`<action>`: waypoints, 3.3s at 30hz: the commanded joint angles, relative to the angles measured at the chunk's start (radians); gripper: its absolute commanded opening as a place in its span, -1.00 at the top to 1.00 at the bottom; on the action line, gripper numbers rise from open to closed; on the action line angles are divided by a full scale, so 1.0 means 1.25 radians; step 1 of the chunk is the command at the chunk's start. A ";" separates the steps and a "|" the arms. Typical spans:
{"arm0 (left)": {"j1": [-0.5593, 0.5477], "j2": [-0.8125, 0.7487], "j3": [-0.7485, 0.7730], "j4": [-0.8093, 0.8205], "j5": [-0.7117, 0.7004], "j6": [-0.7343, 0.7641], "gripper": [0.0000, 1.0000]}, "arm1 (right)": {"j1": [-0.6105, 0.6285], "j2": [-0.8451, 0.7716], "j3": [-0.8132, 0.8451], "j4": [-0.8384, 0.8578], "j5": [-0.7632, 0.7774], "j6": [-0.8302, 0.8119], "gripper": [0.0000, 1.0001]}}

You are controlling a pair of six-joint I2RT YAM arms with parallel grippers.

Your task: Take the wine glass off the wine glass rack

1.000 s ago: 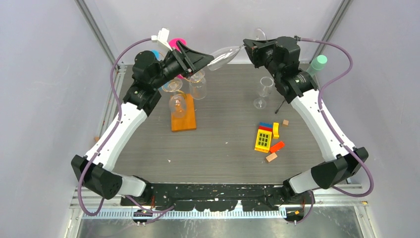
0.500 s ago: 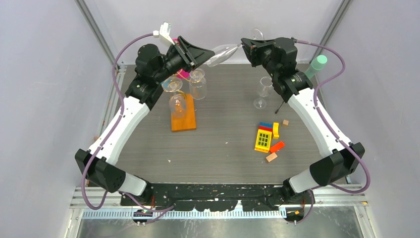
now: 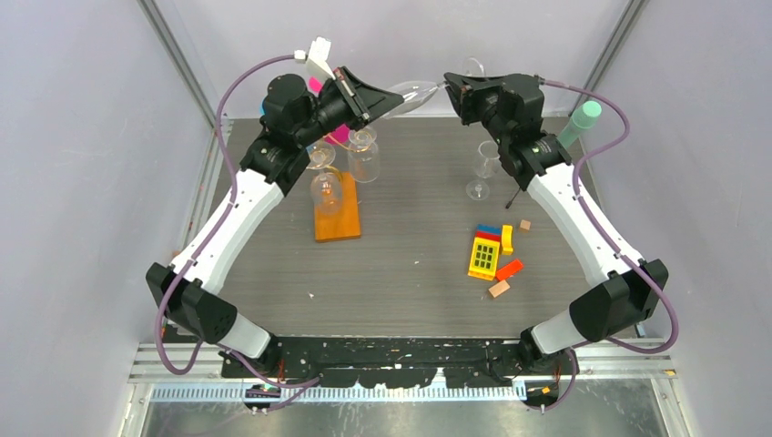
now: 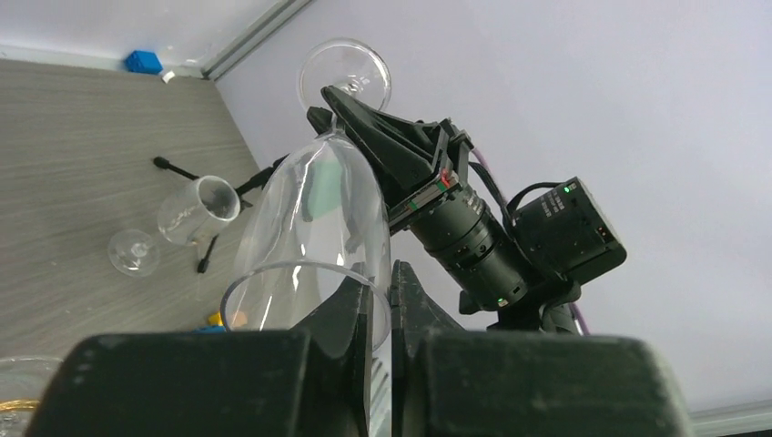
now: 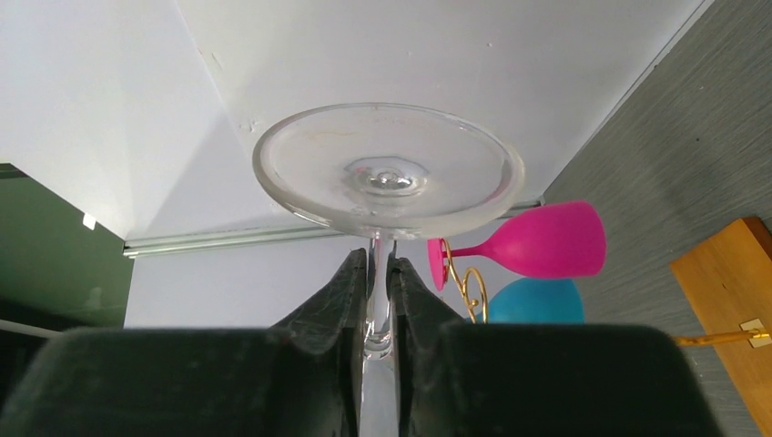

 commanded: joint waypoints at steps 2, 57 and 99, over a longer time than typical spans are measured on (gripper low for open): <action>-0.011 0.009 0.085 -0.027 -0.037 0.167 1.00 | 0.016 -0.041 -0.012 0.022 -0.061 -0.070 0.29; -0.311 0.543 0.714 -1.176 -0.387 0.583 0.99 | 0.014 -0.287 -0.109 -0.334 0.314 -0.588 -0.29; -0.308 0.036 0.427 -0.664 -0.646 0.778 -0.75 | 0.095 -0.011 0.074 -0.609 -0.131 -0.802 -0.39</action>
